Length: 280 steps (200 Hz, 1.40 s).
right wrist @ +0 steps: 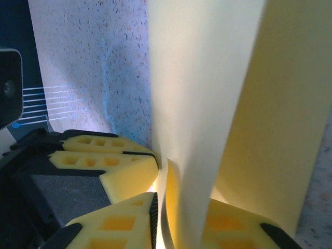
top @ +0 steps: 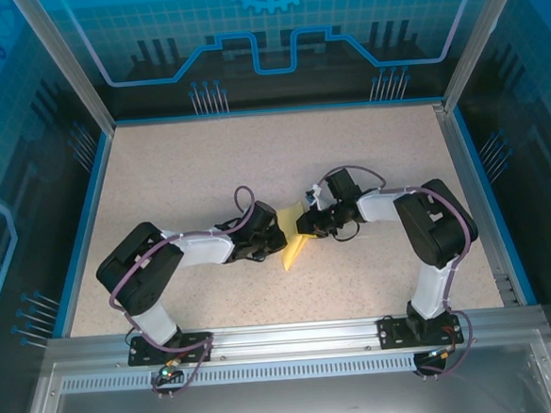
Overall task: Fold a paper plane with a square sheet of paper (pick it up from the middle)
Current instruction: Fourth fold the wing at the center of the table.
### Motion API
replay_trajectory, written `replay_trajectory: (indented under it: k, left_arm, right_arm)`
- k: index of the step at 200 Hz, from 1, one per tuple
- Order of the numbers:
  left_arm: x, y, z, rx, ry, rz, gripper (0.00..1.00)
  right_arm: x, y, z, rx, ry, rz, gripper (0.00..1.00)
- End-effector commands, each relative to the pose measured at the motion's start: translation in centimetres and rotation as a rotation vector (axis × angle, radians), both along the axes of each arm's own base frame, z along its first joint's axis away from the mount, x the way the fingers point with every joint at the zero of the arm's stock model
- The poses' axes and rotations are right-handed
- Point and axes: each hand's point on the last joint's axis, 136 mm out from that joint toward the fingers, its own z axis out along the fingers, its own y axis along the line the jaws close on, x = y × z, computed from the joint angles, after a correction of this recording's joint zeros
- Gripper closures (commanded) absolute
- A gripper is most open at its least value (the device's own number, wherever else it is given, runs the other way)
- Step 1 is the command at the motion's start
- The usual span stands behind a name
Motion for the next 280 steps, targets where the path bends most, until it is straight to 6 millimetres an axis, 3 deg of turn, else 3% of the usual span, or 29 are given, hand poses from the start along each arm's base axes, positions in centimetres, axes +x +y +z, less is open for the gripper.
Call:
replay_trajectory:
  k: [1,35,41,88,128,188,200,205,222,248,280]
  left_arm:
    - [-0.1,1.2,-0.4,0.035,0.010,-0.005,0.81]
    - [0.9,1.3,2.7,0.016,-0.063,-0.023,0.67]
    - [0.9,1.4,3.3,0.014,-0.079,-0.027,0.64]
    - [0.3,3.8,7.0,0.024,-0.177,-0.035,0.39]
    - [-1.0,5.6,9.7,0.033,-0.297,-0.062,0.26]
    - [-2.2,6.5,10.8,0.067,-0.402,-0.148,0.02]
    - [-2.3,6.7,10.8,0.082,-0.426,-0.159,0.02]
    - [-2.3,6.8,10.8,0.086,-0.436,-0.164,0.01]
    - [-2.5,7.1,10.8,0.097,-0.481,-0.180,0.01]
    - [-2.8,7.3,10.6,0.109,-0.557,-0.227,0.02]
    - [-3.0,6.6,10.6,0.118,-0.627,-0.304,0.06]
  right_arm:
    - [0.0,-0.3,-0.4,0.017,0.027,0.011,0.87]
    - [0.8,-0.4,-0.2,0.008,0.023,-0.052,0.99]
    - [0.2,-0.8,-0.6,0.001,0.038,-0.069,0.99]
    - [0.7,-2.0,2.8,-0.075,-0.045,-0.211,1.00]
    - [-0.2,-2.1,5.3,-0.158,-0.077,-0.318,1.00]
    - [-0.5,-1.3,7.9,-0.232,-0.114,-0.456,1.00]
    - [-0.7,-1.4,7.4,-0.258,-0.102,-0.481,1.00]
    - [-0.1,-0.8,8.5,-0.242,-0.119,-0.492,1.00]
    - [0.2,-0.2,8.6,-0.252,-0.115,-0.509,1.00]
    - [0.5,0.5,7.6,-0.280,-0.074,-0.550,1.00]
    - [1.0,-0.4,6.0,-0.314,-0.026,-0.661,1.00]
